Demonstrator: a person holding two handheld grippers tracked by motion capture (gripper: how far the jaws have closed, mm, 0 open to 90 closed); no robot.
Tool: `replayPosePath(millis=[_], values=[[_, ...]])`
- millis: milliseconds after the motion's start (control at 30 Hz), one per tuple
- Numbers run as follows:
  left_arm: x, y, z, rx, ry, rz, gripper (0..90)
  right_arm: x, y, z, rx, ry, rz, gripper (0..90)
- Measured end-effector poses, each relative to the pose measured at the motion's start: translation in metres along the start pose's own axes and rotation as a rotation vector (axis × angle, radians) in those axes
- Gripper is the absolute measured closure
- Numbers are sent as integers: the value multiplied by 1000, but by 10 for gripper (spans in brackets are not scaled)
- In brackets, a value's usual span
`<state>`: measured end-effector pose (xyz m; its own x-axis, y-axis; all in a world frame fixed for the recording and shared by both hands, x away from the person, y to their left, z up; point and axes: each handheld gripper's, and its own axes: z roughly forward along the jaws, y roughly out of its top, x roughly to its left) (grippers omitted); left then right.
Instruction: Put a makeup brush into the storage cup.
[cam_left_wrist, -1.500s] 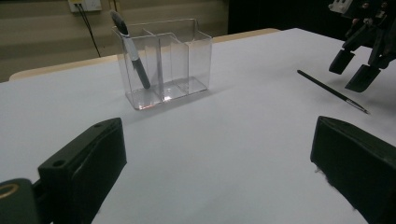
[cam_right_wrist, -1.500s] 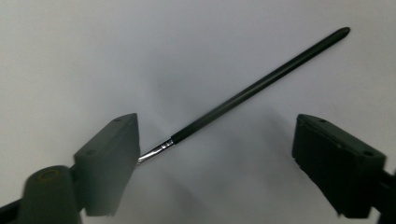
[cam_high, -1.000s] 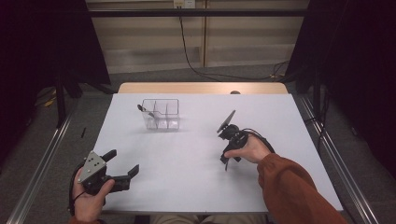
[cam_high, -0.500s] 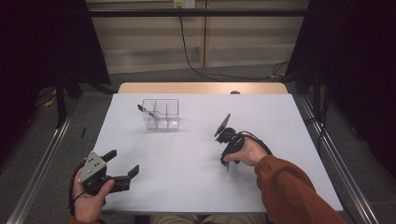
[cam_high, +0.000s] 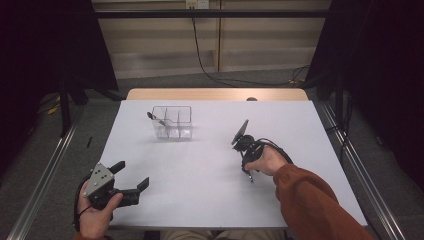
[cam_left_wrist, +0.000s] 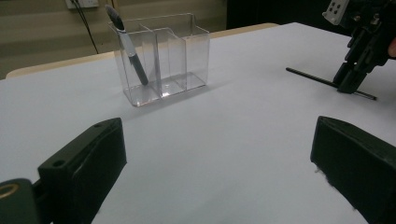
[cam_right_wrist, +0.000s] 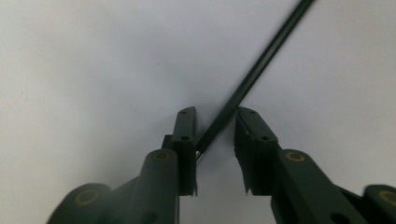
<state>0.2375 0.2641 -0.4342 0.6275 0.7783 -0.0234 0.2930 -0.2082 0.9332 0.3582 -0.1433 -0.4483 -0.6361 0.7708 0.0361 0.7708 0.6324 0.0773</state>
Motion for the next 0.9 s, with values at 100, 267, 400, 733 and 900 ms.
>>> replayPosePath(millis=[100, 267, 400, 733, 900], values=[[0, 0, 0, 0, 4, -2, 33, -2, -1, 0, 7, 9, 9, 815], [0, 0, -1, 0, 4, 1, 33, 0, -2, 0, 4, 2, -2, 859], [0, 0, 0, -4, 3, -2, 33, -2, -2, 0, -1, 16, -1, 859], [1, 0, 0, -1, 8, -1, 33, -4, -4, -1, -21, 29, -25, 863], [1, 0, 0, -4, 7, -2, 33, -8, -6, -6, -59, 48, -10, 863]])
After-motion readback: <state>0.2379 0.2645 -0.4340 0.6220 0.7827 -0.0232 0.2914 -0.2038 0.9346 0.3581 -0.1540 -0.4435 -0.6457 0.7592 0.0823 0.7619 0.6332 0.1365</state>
